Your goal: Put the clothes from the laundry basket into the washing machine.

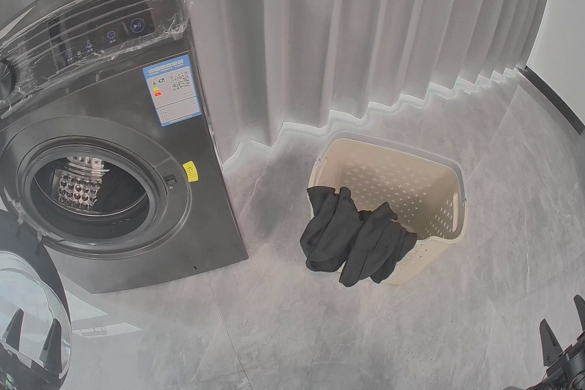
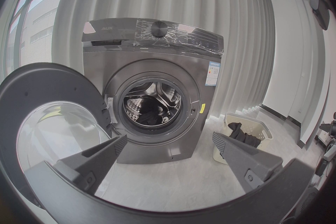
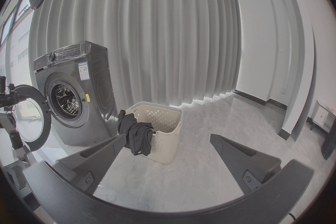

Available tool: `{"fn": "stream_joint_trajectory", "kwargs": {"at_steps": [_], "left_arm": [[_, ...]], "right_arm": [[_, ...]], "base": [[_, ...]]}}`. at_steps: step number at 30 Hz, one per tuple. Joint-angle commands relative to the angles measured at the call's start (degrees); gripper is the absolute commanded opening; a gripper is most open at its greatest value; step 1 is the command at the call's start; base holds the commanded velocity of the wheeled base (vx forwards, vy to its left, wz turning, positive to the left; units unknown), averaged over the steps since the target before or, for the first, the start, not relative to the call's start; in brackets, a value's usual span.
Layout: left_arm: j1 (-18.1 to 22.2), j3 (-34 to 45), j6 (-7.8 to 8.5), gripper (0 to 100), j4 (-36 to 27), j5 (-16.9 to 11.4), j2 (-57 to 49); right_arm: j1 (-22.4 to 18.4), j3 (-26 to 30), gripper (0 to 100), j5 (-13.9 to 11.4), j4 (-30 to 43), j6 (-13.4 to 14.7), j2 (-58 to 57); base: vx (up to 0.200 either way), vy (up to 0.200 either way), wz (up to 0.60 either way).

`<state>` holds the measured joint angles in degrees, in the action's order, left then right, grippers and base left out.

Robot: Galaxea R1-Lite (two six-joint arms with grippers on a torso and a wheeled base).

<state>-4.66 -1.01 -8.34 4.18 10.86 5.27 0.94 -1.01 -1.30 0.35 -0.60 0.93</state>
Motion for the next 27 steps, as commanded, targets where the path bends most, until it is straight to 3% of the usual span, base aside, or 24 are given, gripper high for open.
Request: {"fn": "stream_joint_trajectory", "kwargs": {"at_steps": [1, 12, 24, 27], "left_arm": [[0.00, 1.01, -0.10, 100, 0.04, 0.04, 0.09], [0.00, 1.01, 0.08, 100, -0.05, 0.04, 0.09], [0.00, 1.01, 0.34, 100, 0.04, 0.04, 0.09], [0.09, 1.01, -0.01, 100, 0.04, 0.04, 0.09]], "right_arm": [[0.03, 0.92, 100, -0.01, 0.00, -0.02, -0.93], [-0.06, 0.92, 100, 0.07, 0.00, -0.02, -0.93], [0.03, 0.92, 100, -0.01, 0.00, -0.02, -0.93], [0.03, 0.92, 100, -0.01, 0.00, -0.02, -0.93]], "base": [[0.200, 0.000, 0.00], [0.200, 0.000, 0.00], [0.000, 0.000, 0.00], [0.200, 0.000, 0.00]]}}
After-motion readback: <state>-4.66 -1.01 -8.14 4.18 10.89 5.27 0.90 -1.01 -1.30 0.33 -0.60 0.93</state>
